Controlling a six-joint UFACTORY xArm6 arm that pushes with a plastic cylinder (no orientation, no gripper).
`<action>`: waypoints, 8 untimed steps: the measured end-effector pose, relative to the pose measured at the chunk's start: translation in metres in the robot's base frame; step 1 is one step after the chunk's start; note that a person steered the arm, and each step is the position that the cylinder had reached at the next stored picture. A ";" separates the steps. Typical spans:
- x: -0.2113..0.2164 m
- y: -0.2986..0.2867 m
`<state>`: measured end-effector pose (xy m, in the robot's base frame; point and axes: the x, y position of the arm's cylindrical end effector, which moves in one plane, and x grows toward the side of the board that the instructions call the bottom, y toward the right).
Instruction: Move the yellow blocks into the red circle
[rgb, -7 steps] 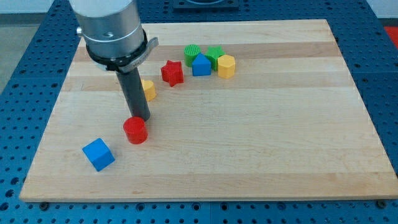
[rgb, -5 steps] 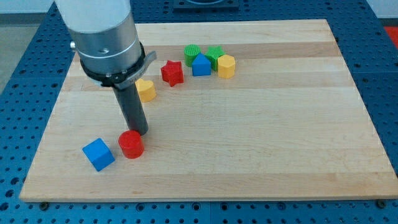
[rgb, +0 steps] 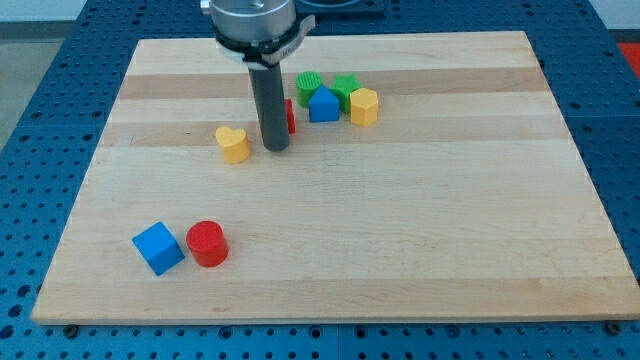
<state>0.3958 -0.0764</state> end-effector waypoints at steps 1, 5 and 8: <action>-0.011 -0.034; 0.056 -0.055; 0.076 -0.044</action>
<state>0.4721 -0.1204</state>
